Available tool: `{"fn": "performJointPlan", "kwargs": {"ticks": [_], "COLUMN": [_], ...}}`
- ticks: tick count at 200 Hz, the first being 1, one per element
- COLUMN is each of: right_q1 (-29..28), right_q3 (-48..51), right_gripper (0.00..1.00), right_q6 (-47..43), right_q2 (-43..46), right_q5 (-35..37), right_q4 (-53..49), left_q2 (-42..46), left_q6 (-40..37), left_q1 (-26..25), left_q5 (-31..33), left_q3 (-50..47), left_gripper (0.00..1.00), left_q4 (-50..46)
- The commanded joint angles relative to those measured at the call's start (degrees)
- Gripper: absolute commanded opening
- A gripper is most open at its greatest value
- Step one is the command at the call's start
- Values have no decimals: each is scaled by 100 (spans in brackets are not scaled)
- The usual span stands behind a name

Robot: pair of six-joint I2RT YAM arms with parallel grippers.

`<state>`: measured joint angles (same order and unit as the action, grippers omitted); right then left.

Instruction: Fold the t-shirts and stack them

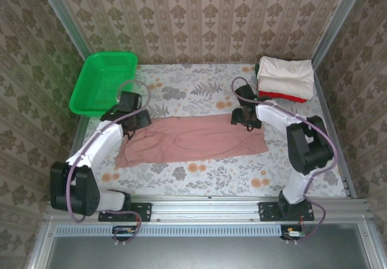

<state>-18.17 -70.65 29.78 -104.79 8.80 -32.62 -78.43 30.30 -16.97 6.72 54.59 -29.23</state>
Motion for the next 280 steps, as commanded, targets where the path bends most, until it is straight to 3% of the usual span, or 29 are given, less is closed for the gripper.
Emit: {"fn": "performJointPlan", "kwargs": {"ticks": [1,50,108,154,178,201,230,243,280], "right_q1": [-18,-57,-971,-1129,-1118,-1026,-1033,-1171,-1574], "right_q3": [-290,438,1825,1440,1183,1143,1495,1537,1770], "right_gripper": [77,79,82,83,88,89,84,84,84], "right_q6": [-80,240,1037,928,738,562,432,558,1097], "right_q2": [-514,-93,835,1350,1694,1531,1100,909,969], "right_q5": [4,-323,-327,179,627,863,-305,-276,-44], "right_q4": [-188,-149,96,-721,-932,-711,593,676,443], "left_q2": [-839,-2728,-5119,-5721,-5255,-4523,-3800,-3965,-5169], "left_q6": [402,384,-222,-308,-197,-141,83,142,260], "left_q1": [-346,-414,-583,-540,-518,-560,-792,-877,-1052], "left_q5": [-322,-615,-1294,-1439,-864,-576,-605,-697,-1104], "left_q3": [-200,578,3726,5849,5990,5203,3832,3713,4625], "left_gripper": [59,56,54,57,61,69,77,77,70], "left_q4": [284,815,547,-37,-463,-321,480,698,480]}}
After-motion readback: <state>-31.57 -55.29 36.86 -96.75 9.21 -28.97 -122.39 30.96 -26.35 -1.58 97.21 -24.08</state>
